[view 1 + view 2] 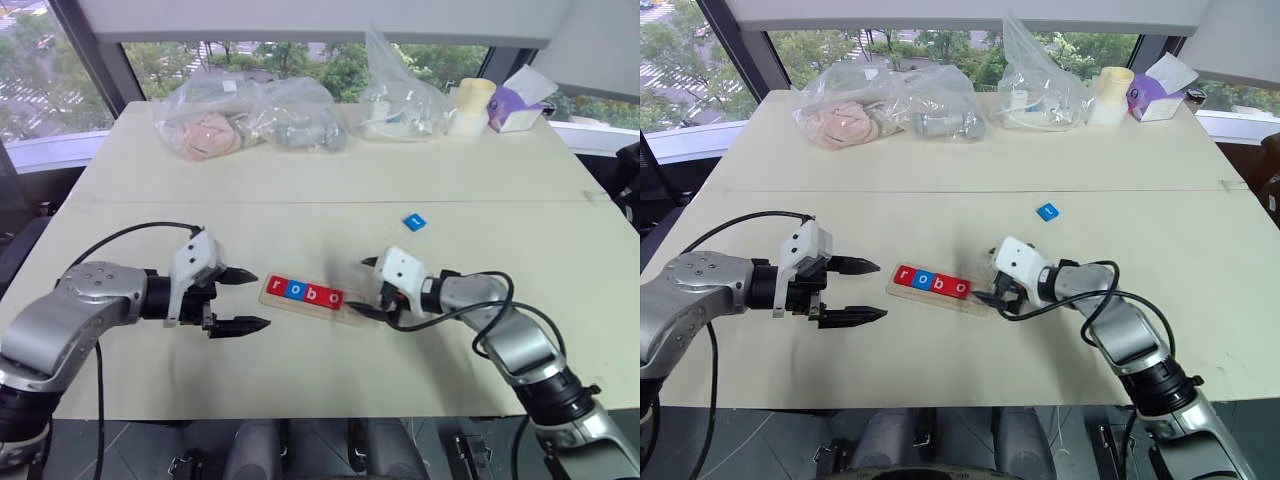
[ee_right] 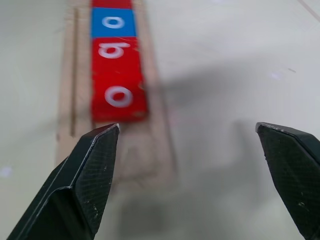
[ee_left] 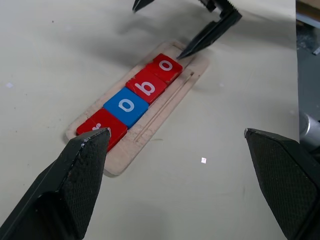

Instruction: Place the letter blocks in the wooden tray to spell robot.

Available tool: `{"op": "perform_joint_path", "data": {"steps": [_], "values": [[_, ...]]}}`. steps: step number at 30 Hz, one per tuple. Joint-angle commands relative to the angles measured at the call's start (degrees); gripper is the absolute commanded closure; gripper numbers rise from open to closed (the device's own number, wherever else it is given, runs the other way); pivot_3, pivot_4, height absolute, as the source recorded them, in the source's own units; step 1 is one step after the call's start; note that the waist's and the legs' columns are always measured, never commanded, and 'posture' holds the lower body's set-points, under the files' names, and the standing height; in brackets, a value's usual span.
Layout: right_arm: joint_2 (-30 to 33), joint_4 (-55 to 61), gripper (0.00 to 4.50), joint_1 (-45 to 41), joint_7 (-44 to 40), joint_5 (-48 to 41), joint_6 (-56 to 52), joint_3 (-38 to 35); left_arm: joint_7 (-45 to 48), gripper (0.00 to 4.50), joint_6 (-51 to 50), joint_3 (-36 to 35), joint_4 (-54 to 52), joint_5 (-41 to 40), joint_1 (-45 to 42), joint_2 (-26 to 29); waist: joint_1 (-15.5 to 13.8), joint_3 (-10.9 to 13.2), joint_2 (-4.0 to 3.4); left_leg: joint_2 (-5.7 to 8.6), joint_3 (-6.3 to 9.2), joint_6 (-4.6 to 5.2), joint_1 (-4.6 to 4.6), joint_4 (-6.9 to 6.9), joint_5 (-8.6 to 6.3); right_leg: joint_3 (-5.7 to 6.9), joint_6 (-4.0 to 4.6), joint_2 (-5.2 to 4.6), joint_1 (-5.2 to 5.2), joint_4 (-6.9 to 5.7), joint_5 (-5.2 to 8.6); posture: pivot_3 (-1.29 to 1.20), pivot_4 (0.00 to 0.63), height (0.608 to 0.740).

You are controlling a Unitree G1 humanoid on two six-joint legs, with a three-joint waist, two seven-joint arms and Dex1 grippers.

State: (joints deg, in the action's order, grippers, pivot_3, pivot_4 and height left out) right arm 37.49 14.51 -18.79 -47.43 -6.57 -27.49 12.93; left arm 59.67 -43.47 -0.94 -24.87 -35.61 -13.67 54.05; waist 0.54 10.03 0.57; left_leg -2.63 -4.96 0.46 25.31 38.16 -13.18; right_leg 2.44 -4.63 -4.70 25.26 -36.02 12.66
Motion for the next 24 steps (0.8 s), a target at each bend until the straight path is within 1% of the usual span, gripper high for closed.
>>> {"op": "perform_joint_path", "data": {"steps": [1, 3, 6, 9, 11, 13, 18, 23, 24], "values": [[1.9, 1.6, 0.06, -2.2, -0.8, -3.6, -1.5, -7.0, 0.1, 0.00, 0.1, -1.6, -0.7, -0.5, -0.4, 0.5, 0.0, 0.0, 0.00, 0.00, 0.00, 0.00, 0.00, 0.00, 0.00, 0.00, 0.00, 0.01, 0.00, 0.00, 0.00, 0.00, 0.150, 0.739], [-0.7, -4.5, 0.06, -6.9, 2.8, -7.0, -4.3, -13.1, -0.2, 0.00, 0.5, -1.5, 0.2, -0.3, -1.6, -0.2, 0.3, 0.0, 0.02, 0.00, 0.00, 0.00, -0.01, 0.00, 0.00, 0.00, 0.00, 0.01, 0.00, -0.01, 0.00, 0.00, 0.150, 0.739], [-4.0, -14.2, 0.06, -11.1, 6.6, -7.9, -3.3, -16.9, -1.0, 0.00, 0.7, -1.1, 1.6, 0.1, -3.4, -1.3, 0.3, 0.0, 0.04, 0.01, -0.02, -0.04, -0.03, 0.02, 0.03, -0.02, 0.09, 0.08, 0.02, -0.04, -0.08, 0.00, 0.150, 0.739], [-6.0, -23.1, 0.06, -13.7, 7.8, -6.9, -0.3, -17.5, -1.4, 0.00, 1.3, -0.7, 2.3, 1.0, -4.1, -1.8, 0.1, 0.0, 0.05, 0.01, -0.01, -0.04, -0.08, 0.00, 0.04, 0.00, 0.10, 0.14, -0.06, -0.04, -0.07, 0.00, 0.150, 0.739], [-7.8, -33.9, 0.06, -17.9, 11.5, -4.9, -0.5, -17.2, -1.9, 0.00, 1.5, -0.7, 2.5, 1.1, -4.3, -2.3, 0.3, 0.0, 0.04, 0.01, -0.05, -0.04, -0.04, 0.00, 0.04, -0.01, 0.09, 0.13, -0.03, -0.03, -0.06, 0.00, 0.150, 0.739], [-9.7, -42.0, 0.06, -21.4, 13.7, -4.4, 0.0, -17.6, -2.5, 0.00, 0.9, -1.4, 2.3, 0.6, -4.5, -2.9, 0.4, 0.0, 0.03, 0.04, -0.13, -0.03, -0.02, 0.00, 0.05, -0.07, 0.08, 0.10, 0.00, -0.02, -0.08, 0.00, 0.150, 0.739], [-11.9, -53.6, 0.06, -26.0, 14.8, -2.5, 6.5, -16.9, -3.9, 0.00, -0.5, -3.0, 0.8, -0.7, -3.7, -3.3, 0.5, 0.0, 0.03, 0.03, -0.15, -0.03, -0.03, -0.02, 0.05, -0.10, 0.06, 0.14, 0.03, -0.06, -0.08, 0.00, 0.150, 0.739], [-13.3, -63.4, 0.06, -29.1, 14.8, 0.3, 13.0, -15.3, -7.8, 0.00, -1.4, -5.9, 0.2, -2.2, -3.9, -5.0, 0.5, 0.0, 0.03, 0.03, -0.14, -0.03, -0.04, -0.02, 0.06, -0.10, 0.05, 0.14, 0.01, -0.06, -0.09, 0.00, 0.150, 0.739], [-13.4, -64.5, 0.29, -29.4, 15.1, 0.7, 13.9, -15.3, -8.5, 0.00, -1.2, -6.2, 0.2, -2.1, -4.1, -5.4, 0.5, 0.0, 0.03, 0.03, -0.13, -0.03, -0.05, -0.01, 0.06, -0.10, 0.05, 0.14, -0.02, -0.06, -0.09, 0.00, 0.150, 0.739]]}}
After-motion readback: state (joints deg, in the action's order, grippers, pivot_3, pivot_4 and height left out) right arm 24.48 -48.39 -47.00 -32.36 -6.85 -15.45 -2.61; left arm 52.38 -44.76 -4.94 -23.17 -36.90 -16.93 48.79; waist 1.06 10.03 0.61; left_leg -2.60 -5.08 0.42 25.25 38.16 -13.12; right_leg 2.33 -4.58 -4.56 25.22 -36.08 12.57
